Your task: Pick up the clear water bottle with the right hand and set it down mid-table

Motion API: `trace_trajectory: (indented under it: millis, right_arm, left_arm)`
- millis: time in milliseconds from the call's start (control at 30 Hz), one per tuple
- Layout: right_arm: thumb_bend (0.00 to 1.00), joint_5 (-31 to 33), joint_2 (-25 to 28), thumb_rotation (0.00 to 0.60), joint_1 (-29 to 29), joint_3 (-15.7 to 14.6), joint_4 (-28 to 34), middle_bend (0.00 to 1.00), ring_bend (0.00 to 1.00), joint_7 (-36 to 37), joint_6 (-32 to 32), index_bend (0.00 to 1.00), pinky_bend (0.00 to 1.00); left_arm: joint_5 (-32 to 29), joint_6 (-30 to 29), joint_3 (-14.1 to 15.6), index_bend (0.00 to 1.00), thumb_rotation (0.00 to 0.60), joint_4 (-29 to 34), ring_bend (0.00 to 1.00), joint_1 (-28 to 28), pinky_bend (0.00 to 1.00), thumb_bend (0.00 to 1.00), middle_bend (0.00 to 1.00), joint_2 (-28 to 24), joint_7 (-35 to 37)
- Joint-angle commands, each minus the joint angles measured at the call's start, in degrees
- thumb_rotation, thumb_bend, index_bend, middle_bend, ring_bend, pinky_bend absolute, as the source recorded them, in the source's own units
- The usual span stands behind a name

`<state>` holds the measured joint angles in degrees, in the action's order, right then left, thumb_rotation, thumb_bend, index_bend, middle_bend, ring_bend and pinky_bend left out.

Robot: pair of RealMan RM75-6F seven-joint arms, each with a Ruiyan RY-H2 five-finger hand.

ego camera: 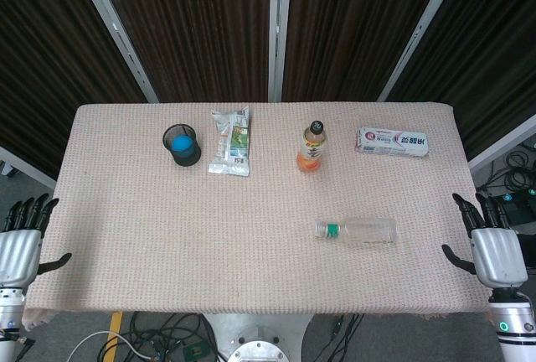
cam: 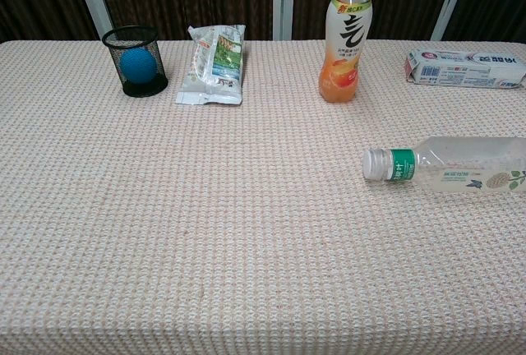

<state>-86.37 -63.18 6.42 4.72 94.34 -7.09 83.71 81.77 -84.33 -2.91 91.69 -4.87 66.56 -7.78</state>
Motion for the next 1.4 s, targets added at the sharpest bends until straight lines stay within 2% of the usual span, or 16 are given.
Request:
trace_trajectory:
  millis: [33,233,367,533,700,967,1233,1333,1400]
  right_arm:
    - [0.15,-0.1,0.05,0.6,0.16,-0.03,0.15,0.2,0.03,0.03,-0.19,0.04,0.04]
    - [0.15,-0.79,0.31,0.6,0.48,-0.79,0.66,0.2,0.03,2.45,-1.27,0.04,0.04]
    - [0.15,-1.88,1.33,0.6,2.14,-1.7,1.98,0.2,0.04,3.89,-4.66,0.04,0.07]
    - [0.12,-1.74,1.66,0.6,7.12,-2.52,3.14,0.19,0.04,3.45,-14.13,0.04,0.11]
    - [0.03,2.23,-1.82,0.6,12.49,-1.21,1.06,0.17,0.03,1.08,-22.94,0.04,0.1]
    - [0.02,6.18,-6.21,0.6,18.01,-0.31,-2.62,0.15,0.03,-0.83,-30.91,0.02,0.06]
    - [0.11,9.33,-9.05,0.6,21.73,-0.34,-6.53,0.19,0.03,-0.39,-36.49,0.02,0.07]
    - [0.16,9.25,-10.15,0.6,22.5,-0.5,-7.87,0.24,0.07,0.5,-37.07,0.07,0.13]
    - [0.22,8.72,-10.95,0.6,22.9,-0.54,-8.76,0.28,0.13,1.3,-36.9,0.14,0.17]
  left_arm:
    - [0.07,-0.12,0.07,0.11,0.6,0.1,0.0,0.12,0.01,0.0,0.04,-0.03,-0.11]
    - [0.76,-0.77,0.14,0.11,0.6,0.16,0.0,0.29,0.01,0.0,0.04,0.0,-0.07]
    - [1.12,-0.99,0.01,0.11,0.6,0.14,0.0,0.21,0.01,0.0,0.04,0.04,0.17]
    - [1.54,-1.0,-0.1,0.11,0.6,0.03,0.0,0.0,0.01,0.0,0.04,0.05,0.42]
    - [1.49,-0.31,-0.09,0.11,0.6,-0.38,0.0,-0.32,0.01,0.0,0.04,0.17,0.89]
    - [1.37,0.67,-0.2,0.11,0.6,-0.82,0.0,-0.86,0.01,0.0,0.04,0.01,1.76]
    - [1.95,1.24,-0.05,0.12,0.6,-1.06,0.0,-1.31,0.01,0.0,0.04,-0.33,3.25]
    - [1.86,1.44,-0.1,0.12,0.6,-1.08,0.0,-1.44,0.01,0.0,0.04,-0.33,3.37]
    - [1.9,1.67,-0.14,0.12,0.6,-1.08,0.0,-1.65,0.01,0.0,0.04,-0.35,3.39]
